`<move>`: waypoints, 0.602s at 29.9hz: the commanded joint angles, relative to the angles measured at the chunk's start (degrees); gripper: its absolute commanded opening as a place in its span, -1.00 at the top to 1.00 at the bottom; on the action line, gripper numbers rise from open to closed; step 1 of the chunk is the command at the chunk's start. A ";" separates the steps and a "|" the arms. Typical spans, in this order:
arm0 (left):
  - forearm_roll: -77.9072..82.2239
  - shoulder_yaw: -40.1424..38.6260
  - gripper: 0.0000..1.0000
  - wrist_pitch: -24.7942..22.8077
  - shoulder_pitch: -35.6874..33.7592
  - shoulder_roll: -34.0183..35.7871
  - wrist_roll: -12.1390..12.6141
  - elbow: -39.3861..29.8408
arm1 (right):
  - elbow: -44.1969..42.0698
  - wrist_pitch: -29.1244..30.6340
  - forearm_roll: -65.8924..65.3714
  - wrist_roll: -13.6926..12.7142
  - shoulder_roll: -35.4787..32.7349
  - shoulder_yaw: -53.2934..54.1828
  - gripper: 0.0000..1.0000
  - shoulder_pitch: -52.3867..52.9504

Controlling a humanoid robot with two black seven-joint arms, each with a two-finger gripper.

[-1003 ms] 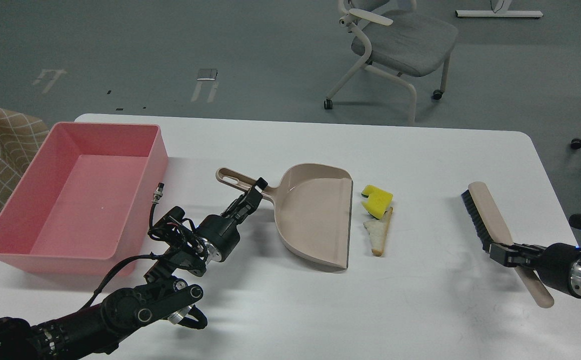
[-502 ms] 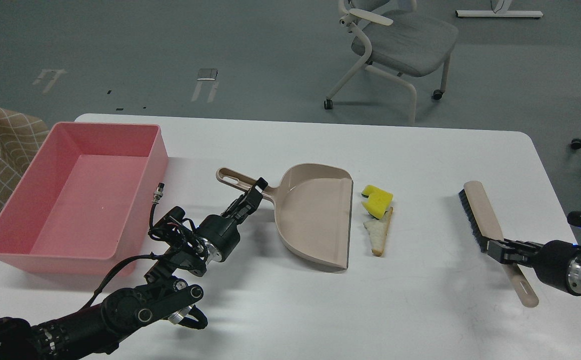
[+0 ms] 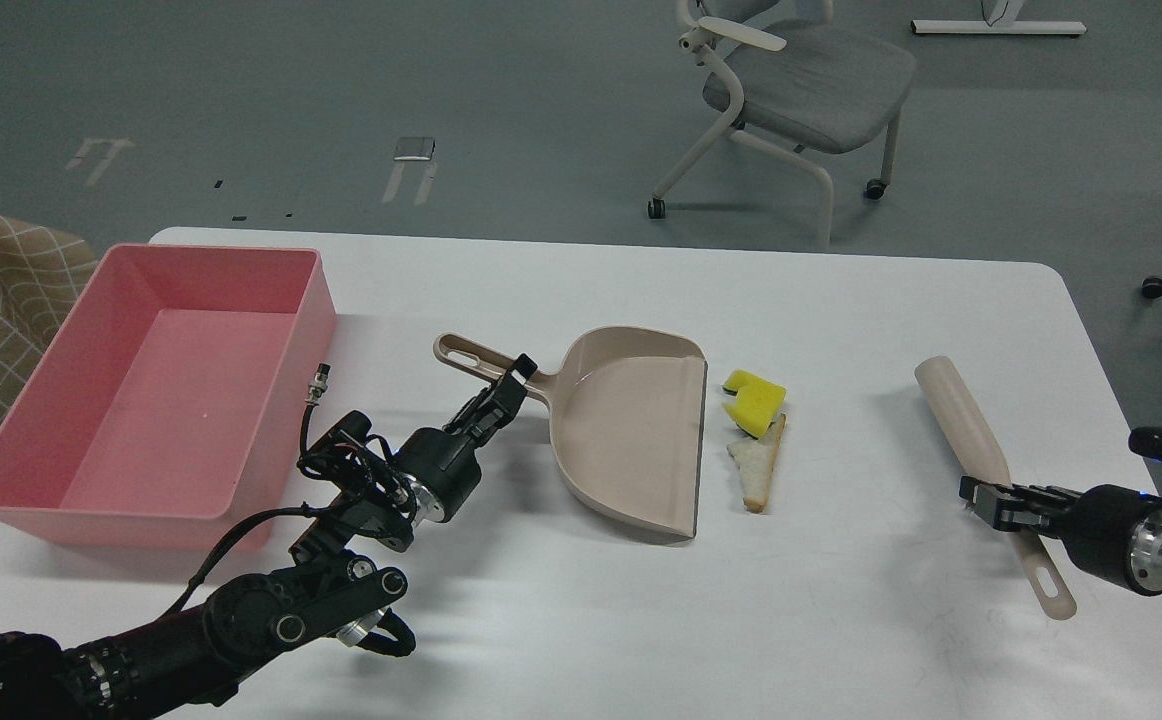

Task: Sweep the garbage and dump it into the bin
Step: 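Grasp the brush handle with the right gripper and lift it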

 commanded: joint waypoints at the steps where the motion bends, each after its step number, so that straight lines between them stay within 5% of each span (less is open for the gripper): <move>1: 0.00 -0.05 0.67 0.00 0.00 0.15 -0.05 0.00 | 0.39 0.00 0.55 -0.30 0.05 0.33 0.50 -0.01; 8: 0.00 -0.05 0.67 0.00 0.00 0.07 -0.05 0.00 | 0.83 0.00 10.90 -1.70 0.66 0.60 0.51 -0.01; 11: 0.00 -0.05 0.67 0.00 -0.27 0.15 -0.05 0.00 | 1.44 0.00 16.88 -4.69 1.10 0.07 0.51 -0.28; 18: 0.00 0.04 0.67 0.00 -0.44 0.07 -0.05 0.00 | 1.53 0.00 20.76 -5.22 5.67 0.42 0.51 -0.98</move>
